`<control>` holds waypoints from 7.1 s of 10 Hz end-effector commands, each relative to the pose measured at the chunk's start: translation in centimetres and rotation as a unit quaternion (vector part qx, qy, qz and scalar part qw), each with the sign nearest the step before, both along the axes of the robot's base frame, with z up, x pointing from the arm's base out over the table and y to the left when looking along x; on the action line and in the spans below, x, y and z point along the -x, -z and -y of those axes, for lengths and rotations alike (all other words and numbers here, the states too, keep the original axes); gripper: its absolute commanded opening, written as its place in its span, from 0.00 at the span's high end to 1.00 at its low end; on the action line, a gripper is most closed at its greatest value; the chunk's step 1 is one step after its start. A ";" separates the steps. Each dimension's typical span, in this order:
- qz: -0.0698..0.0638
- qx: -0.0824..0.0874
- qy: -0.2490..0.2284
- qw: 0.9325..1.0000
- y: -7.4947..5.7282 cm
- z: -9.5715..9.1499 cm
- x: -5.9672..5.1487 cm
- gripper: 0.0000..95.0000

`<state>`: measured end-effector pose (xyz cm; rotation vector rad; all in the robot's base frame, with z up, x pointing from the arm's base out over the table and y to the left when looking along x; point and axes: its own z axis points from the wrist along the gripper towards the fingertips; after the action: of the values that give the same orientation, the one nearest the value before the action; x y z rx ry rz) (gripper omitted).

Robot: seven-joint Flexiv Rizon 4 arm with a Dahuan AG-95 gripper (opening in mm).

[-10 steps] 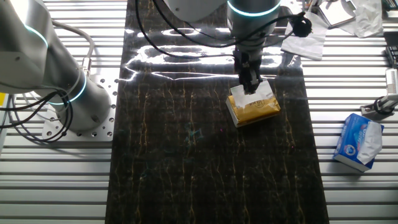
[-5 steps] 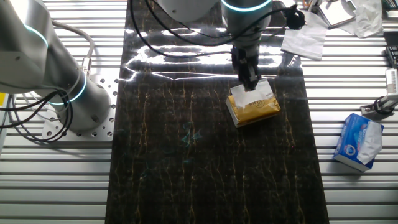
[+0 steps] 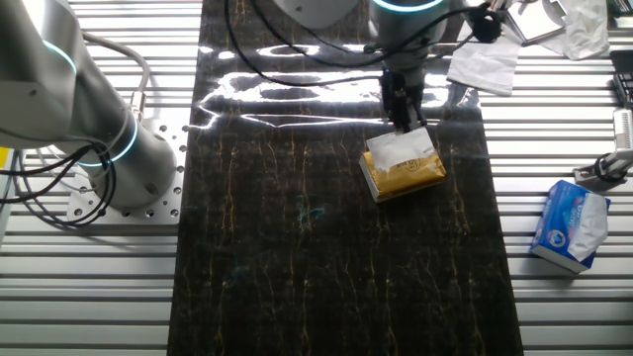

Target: Pull out a napkin

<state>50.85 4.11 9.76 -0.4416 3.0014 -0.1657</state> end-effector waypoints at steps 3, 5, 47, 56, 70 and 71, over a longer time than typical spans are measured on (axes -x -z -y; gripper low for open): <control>0.003 0.011 -0.018 1.000 0.5 -0.2 0.0 0.40; 0.003 0.014 -0.021 1.000 0.9 -0.4 -0.4 0.40; -0.006 0.138 -0.039 0.990 3.9 -1.3 1.5 0.60; -0.005 0.148 -0.041 0.988 3.8 -0.4 1.4 0.60; -0.005 0.160 -0.054 0.986 3.3 1.0 1.3 0.80; -0.005 0.160 -0.056 0.986 3.2 1.2 1.3 0.80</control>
<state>49.53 2.78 6.60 -0.6413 2.9534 -0.6449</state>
